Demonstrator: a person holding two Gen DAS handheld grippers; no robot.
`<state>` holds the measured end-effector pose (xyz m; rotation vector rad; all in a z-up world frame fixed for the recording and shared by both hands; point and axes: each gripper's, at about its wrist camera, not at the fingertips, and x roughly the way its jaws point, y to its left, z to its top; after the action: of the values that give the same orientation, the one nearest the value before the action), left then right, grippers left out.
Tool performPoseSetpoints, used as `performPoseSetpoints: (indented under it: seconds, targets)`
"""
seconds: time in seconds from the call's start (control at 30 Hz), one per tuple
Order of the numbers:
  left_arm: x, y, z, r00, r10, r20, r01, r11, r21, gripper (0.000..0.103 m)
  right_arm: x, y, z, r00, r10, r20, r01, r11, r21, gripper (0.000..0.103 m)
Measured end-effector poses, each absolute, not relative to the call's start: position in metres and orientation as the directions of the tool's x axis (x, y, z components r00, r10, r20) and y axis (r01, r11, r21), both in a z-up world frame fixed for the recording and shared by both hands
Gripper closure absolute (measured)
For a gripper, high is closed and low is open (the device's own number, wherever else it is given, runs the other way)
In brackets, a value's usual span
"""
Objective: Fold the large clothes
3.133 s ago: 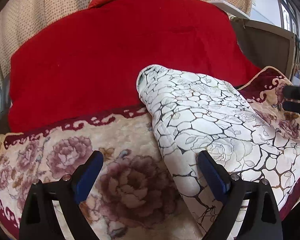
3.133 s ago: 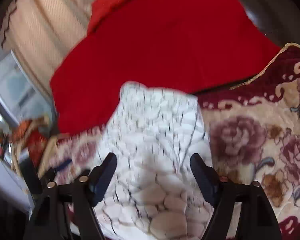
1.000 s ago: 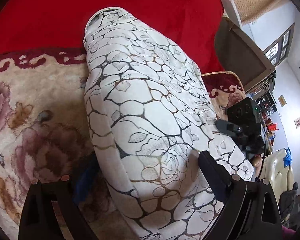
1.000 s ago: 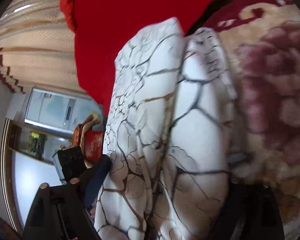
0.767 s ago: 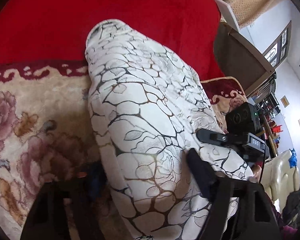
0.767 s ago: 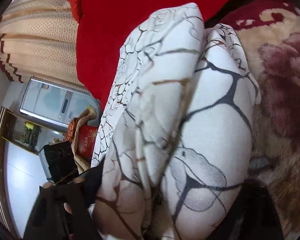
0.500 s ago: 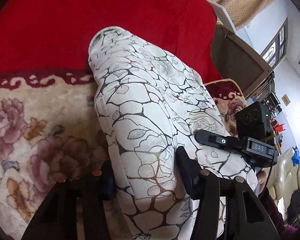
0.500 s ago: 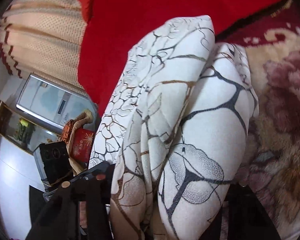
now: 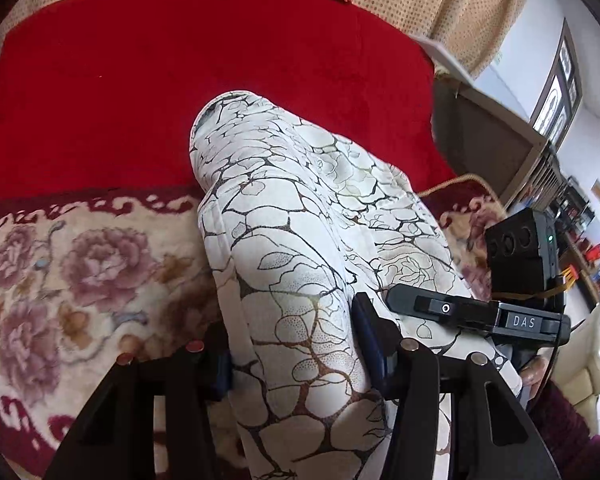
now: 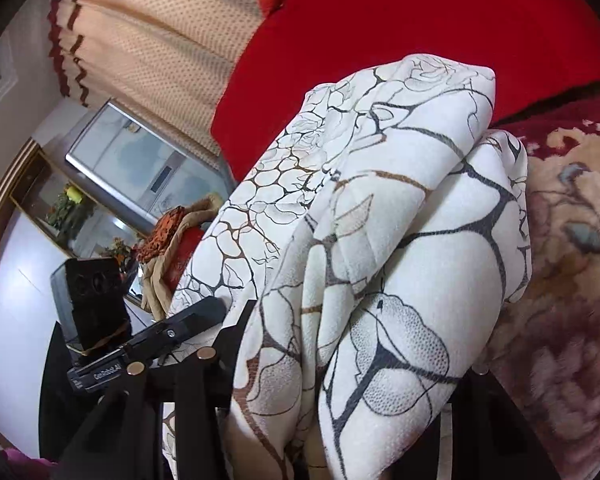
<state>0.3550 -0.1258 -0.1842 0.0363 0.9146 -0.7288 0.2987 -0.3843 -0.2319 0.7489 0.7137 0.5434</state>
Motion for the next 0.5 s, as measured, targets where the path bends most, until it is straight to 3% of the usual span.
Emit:
performPoseSetpoints:
  seconds: [0.1, 0.2, 0.3, 0.5]
  targets:
    - [0.353, -0.131, -0.212, 0.377, -0.470, -0.798, 0.572, 0.796, -0.198, 0.044, 0.295, -0.376, -0.247, 0.623, 0.658, -0.422, -0.153, 0.632, 0.760, 0.053]
    - [0.358, -0.138, -0.254, 0.376, -0.336, -0.863, 0.542, 0.836, -0.089, 0.026, 0.299, -0.370, -0.276, 0.576, 0.633, -0.518, -0.085, 0.676, 0.732, 0.052]
    - [0.358, -0.132, -0.257, 0.380, -0.342, -0.859, 0.538, 0.837, -0.095, 0.024, 0.298, -0.366, -0.291, 0.562, 0.613, -0.555, -0.063, 0.700, 0.711, 0.040]
    - [0.336, -0.125, -0.240, 0.462, -0.297, -0.836, 0.499, 0.866, -0.031, 0.024, 0.277, -0.362, -0.265, 0.619, 0.511, -0.597, -0.004, 0.762, 0.647, 0.034]
